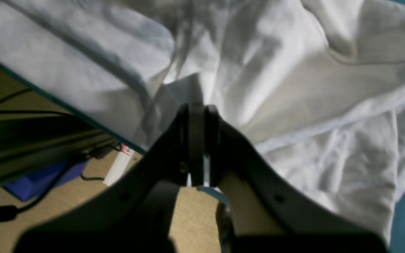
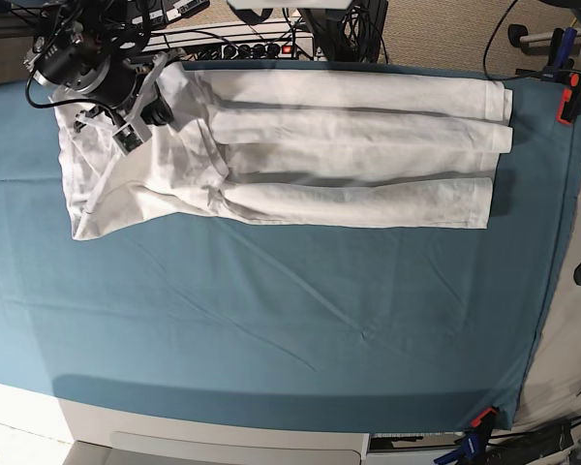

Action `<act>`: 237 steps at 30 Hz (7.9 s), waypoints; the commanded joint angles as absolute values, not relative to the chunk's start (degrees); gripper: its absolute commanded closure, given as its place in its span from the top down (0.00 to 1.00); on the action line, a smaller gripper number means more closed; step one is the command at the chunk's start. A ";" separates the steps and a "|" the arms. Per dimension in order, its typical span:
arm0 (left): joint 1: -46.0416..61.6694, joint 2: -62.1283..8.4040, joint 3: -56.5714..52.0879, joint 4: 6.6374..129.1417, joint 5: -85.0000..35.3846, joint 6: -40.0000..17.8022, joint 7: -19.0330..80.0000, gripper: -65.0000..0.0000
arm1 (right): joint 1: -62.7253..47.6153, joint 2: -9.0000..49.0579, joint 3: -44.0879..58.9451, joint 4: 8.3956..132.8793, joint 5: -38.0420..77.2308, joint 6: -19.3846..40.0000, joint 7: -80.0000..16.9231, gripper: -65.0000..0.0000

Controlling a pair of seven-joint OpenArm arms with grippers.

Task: Fold the T-shirt properly
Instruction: 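Press and smooth the collar end of the strip with the right gripper, then move the right gripper to the collar end corner and grasp it, then move the left gripper to the hem end of the strip and grasp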

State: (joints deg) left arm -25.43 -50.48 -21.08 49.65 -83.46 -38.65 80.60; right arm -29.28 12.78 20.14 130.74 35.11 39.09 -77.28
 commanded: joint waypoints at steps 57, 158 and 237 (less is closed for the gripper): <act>-26.63 -50.96 -21.56 50.43 -85.00 -39.07 80.00 0.26 | -4.64 5.89 38.94 100.71 39.59 30.41 -57.65 0.00; 6.68 -42.28 -21.52 74.91 -81.78 -33.34 78.37 0.52 | -10.74 14.06 41.60 114.15 81.38 40.00 -80.00 0.14; 5.85 -33.23 -21.52 73.89 -75.07 -31.59 74.46 0.00 | -10.76 13.80 41.60 114.15 79.05 40.00 -80.00 0.14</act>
